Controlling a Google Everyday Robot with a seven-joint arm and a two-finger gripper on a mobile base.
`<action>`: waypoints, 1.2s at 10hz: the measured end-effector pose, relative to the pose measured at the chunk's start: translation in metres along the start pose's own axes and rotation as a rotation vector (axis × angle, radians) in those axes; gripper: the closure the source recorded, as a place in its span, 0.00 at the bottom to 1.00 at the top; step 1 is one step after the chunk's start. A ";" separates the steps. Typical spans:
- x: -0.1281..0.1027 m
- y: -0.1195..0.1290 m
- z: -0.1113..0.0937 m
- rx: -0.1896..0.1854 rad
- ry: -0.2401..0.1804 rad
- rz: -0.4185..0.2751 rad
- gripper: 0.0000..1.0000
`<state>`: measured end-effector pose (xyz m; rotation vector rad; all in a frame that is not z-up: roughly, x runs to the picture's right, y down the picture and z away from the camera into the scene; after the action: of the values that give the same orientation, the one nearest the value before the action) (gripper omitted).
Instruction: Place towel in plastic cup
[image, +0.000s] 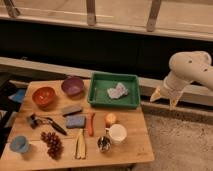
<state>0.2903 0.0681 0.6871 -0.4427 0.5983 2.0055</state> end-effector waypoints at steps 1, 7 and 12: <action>0.000 0.000 0.000 0.000 0.000 0.000 0.35; 0.000 0.000 0.000 0.000 0.000 0.000 0.35; 0.004 0.003 -0.005 -0.006 -0.044 -0.037 0.35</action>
<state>0.2860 0.0671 0.6818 -0.4092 0.5530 1.9776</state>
